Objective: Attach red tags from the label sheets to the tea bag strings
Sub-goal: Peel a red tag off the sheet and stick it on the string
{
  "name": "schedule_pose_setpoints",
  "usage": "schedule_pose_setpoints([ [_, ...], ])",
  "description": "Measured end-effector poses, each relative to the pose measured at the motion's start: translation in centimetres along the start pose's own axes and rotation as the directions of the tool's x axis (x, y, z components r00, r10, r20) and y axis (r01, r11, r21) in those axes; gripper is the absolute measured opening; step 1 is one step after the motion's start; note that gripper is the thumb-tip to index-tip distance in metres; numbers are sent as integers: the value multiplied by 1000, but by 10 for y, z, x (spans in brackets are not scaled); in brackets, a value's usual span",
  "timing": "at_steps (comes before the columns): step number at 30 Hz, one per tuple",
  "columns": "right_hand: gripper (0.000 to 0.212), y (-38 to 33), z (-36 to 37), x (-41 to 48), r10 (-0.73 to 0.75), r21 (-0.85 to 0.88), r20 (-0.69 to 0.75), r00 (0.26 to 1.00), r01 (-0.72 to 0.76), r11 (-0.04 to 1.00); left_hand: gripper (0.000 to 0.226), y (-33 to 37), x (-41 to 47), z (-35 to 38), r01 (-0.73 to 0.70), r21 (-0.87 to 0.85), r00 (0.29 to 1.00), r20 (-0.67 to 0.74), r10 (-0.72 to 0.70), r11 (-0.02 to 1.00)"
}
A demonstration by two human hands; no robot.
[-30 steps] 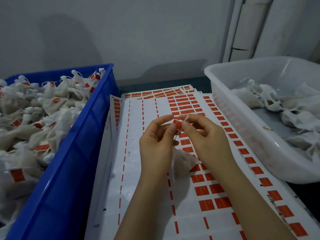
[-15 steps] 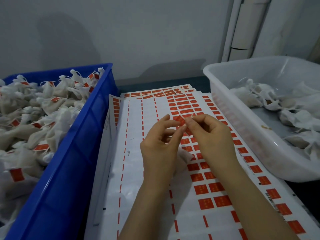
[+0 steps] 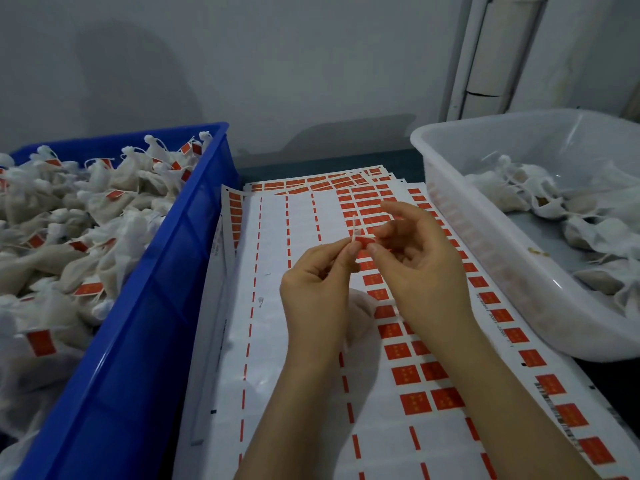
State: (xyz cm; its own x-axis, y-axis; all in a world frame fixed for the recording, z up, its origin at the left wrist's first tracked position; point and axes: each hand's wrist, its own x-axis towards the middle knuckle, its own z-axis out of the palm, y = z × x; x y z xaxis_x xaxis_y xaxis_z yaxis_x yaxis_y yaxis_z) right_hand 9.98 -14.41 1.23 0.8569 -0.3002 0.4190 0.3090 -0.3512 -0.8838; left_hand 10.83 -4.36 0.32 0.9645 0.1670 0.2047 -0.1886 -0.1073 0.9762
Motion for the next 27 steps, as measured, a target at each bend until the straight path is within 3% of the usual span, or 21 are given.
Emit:
schedule_pose_setpoints([
  [14, 43, 3, -7, 0, 71, 70, -56, 996, -67, 995, 9, 4, -3, 3, 38, -118, 999, 41, -34, 992],
  [27, 44, 5, -4, 2, 115, 111, -87, 990, -105, 988, 10, 3, -2, 4, 17, -97, 999, 37, -13, 995],
])
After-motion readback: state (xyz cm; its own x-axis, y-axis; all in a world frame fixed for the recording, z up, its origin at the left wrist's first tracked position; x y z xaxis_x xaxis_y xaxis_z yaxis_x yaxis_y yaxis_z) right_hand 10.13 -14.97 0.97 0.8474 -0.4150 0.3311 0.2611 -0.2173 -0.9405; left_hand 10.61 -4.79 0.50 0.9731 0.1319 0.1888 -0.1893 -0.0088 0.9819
